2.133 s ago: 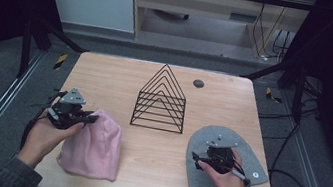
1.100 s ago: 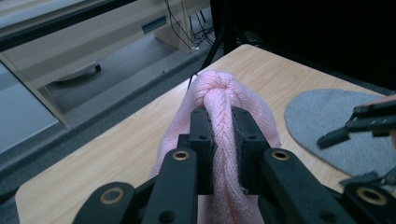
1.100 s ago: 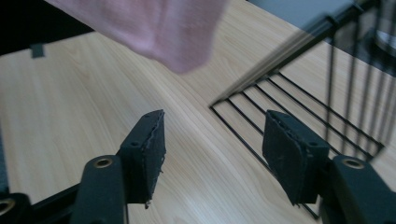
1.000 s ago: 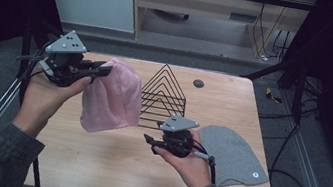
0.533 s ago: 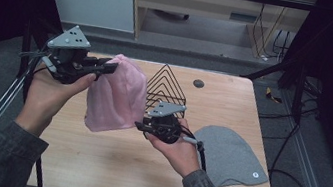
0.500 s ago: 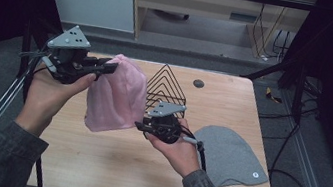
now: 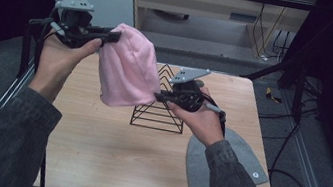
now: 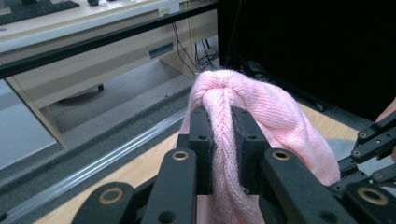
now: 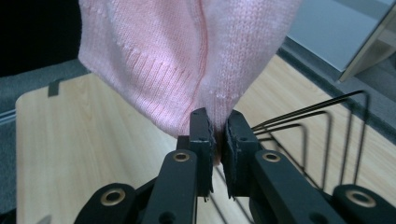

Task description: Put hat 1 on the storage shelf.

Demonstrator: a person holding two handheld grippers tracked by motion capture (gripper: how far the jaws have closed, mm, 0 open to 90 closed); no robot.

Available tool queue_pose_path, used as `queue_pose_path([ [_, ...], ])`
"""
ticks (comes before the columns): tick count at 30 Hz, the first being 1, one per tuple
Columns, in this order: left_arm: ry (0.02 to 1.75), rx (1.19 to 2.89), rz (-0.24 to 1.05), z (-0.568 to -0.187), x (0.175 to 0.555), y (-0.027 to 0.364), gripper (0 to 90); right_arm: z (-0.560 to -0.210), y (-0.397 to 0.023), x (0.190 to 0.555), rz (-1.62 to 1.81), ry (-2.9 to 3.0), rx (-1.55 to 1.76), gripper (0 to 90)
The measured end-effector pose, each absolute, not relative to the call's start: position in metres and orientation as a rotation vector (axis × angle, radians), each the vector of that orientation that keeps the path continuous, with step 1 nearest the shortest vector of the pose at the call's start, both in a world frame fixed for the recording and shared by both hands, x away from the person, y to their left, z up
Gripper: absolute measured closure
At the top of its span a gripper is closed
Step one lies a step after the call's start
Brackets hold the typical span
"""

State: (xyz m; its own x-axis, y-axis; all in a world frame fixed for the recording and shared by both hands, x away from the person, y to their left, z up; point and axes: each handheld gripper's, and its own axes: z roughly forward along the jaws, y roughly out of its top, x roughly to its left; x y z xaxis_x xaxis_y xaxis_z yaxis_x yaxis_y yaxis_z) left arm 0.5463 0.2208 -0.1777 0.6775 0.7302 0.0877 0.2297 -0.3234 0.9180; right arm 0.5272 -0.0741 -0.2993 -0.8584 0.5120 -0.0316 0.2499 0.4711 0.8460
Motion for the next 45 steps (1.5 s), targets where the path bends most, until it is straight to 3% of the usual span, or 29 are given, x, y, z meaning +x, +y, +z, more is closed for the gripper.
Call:
queue_pose_path([
  [13,0.746,1.899,0.647,-0.178,0.578,0.202,79.2,-0.304,-0.083,0.570,1.307,2.401,0.750,83.5],
  [45,0.691,1.887,0.624,-0.219,0.602,0.164,78.6,-0.352,-0.114,0.571,1.294,2.290,0.788,83.3],
])
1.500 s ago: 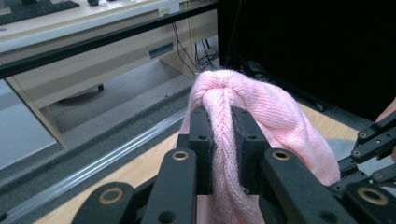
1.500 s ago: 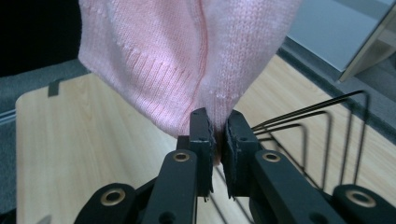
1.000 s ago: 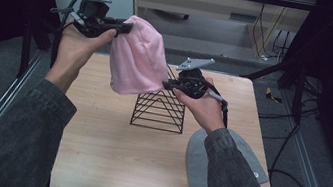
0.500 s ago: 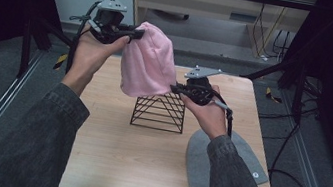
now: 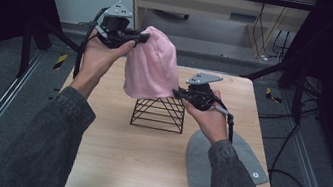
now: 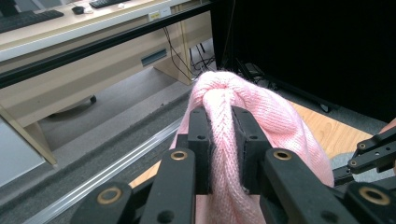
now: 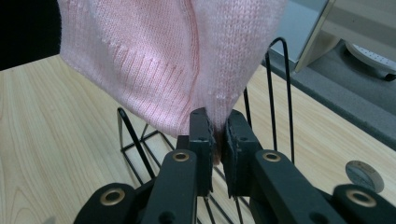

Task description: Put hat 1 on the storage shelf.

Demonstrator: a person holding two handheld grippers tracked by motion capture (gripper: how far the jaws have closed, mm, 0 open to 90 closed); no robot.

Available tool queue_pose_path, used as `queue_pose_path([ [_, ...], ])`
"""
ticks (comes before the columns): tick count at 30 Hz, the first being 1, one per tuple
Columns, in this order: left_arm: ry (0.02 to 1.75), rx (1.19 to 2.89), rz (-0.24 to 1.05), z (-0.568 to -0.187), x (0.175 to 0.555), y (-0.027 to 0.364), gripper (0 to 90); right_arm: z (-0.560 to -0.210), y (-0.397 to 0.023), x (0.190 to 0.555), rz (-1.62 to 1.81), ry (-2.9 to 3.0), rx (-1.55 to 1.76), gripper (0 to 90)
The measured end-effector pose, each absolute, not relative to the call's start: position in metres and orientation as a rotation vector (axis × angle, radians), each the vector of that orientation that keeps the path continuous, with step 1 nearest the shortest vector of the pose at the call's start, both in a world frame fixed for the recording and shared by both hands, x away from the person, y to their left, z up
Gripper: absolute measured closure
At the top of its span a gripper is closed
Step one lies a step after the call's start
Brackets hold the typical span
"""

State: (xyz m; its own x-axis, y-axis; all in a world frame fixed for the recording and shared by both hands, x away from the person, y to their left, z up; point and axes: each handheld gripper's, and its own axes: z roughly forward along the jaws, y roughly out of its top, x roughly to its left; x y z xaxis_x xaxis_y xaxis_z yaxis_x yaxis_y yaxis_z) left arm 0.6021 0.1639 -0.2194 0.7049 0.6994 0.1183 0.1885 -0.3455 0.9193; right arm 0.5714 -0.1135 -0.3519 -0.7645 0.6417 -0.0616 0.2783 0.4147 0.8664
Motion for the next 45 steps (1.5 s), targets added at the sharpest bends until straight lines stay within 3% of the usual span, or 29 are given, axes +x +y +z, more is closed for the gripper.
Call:
queue_pose_path([
  [45,0.586,1.988,0.571,-0.267,0.587,0.139,77.7,-0.411,-0.139,0.555,1.160,2.321,0.817,83.2],
])
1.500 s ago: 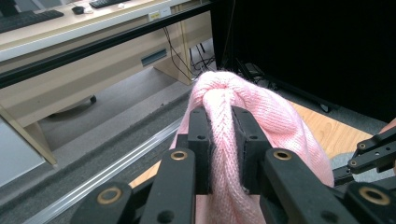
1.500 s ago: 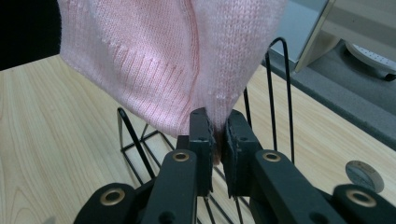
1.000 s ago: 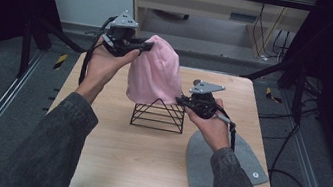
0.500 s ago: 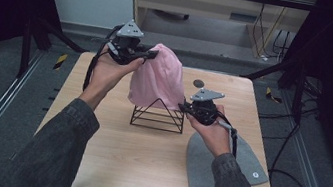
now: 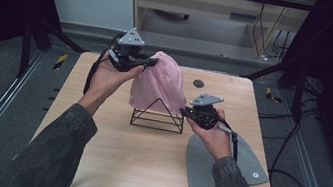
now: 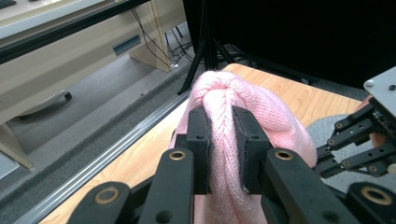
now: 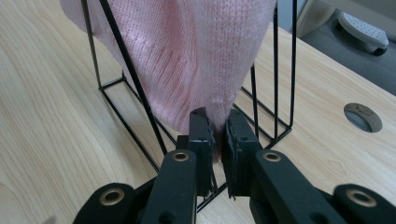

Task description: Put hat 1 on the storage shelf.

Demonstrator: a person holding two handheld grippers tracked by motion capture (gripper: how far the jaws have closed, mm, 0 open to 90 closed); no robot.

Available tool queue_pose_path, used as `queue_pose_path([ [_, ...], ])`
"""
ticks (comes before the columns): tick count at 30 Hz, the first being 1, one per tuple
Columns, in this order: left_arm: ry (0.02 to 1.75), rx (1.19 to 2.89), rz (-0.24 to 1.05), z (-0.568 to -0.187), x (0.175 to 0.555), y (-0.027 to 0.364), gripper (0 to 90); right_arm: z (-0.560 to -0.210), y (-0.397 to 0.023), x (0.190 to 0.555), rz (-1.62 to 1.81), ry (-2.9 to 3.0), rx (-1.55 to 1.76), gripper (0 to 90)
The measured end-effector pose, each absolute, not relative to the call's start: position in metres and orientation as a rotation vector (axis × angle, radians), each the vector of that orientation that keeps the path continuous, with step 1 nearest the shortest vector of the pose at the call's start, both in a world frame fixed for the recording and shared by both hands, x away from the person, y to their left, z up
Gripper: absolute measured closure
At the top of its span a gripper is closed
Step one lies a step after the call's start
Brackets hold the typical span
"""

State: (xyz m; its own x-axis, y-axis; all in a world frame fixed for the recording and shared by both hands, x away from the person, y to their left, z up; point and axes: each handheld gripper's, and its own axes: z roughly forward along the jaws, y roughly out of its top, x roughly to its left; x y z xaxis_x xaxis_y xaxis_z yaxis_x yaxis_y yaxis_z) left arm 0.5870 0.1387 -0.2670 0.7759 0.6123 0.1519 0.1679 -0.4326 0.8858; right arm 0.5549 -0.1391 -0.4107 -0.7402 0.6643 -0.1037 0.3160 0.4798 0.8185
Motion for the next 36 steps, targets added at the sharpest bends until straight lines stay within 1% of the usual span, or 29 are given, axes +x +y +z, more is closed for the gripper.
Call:
queue_pose_path([
  [12,0.607,1.983,0.541,-0.285,0.588,0.141,77.6,-0.419,-0.143,0.560,1.104,2.332,0.848,83.1],
  [19,0.607,1.979,0.531,-0.289,0.587,0.142,77.6,-0.422,-0.143,0.561,1.094,2.336,0.859,83.1],
  [26,0.595,1.998,0.518,-0.298,0.583,0.138,77.6,-0.434,-0.147,0.562,1.088,2.341,0.893,83.1],
  [36,0.591,2.005,0.498,-0.308,0.579,0.137,77.6,-0.441,-0.149,0.563,1.052,2.358,0.906,82.8],
])
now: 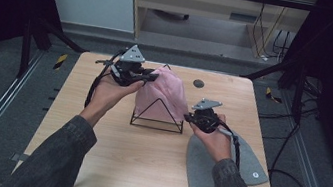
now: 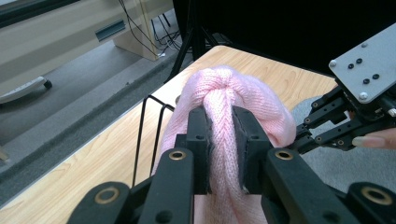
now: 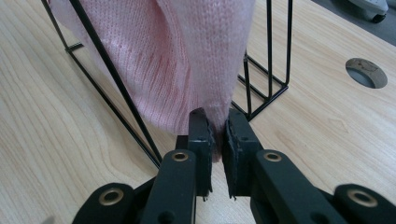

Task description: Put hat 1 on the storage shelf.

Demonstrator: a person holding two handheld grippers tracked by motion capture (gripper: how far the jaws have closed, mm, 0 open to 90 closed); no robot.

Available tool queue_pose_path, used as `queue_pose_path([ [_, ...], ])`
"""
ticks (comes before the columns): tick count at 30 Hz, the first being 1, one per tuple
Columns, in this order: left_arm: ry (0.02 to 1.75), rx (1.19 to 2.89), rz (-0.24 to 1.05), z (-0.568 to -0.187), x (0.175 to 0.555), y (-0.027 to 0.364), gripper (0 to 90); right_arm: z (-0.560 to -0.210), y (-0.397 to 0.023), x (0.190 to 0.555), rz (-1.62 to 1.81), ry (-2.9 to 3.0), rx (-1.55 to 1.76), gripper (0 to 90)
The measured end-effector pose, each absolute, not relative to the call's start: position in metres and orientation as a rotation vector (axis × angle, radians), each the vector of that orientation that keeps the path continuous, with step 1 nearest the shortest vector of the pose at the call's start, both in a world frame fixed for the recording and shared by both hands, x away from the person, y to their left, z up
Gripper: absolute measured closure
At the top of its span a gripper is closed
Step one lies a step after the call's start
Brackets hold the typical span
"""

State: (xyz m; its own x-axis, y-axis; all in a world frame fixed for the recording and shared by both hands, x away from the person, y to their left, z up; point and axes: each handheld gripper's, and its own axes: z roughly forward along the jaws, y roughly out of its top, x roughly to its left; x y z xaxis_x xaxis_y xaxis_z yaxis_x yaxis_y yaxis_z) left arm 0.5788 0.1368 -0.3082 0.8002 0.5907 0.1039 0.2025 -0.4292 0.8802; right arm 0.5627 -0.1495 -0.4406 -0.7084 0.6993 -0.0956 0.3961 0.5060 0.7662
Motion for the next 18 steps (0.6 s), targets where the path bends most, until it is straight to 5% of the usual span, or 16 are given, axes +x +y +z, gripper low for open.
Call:
queue_pose_path([
  [18,0.590,2.038,0.466,-0.322,0.576,0.132,76.9,-0.457,-0.150,0.563,1.014,2.395,0.946,81.7],
])
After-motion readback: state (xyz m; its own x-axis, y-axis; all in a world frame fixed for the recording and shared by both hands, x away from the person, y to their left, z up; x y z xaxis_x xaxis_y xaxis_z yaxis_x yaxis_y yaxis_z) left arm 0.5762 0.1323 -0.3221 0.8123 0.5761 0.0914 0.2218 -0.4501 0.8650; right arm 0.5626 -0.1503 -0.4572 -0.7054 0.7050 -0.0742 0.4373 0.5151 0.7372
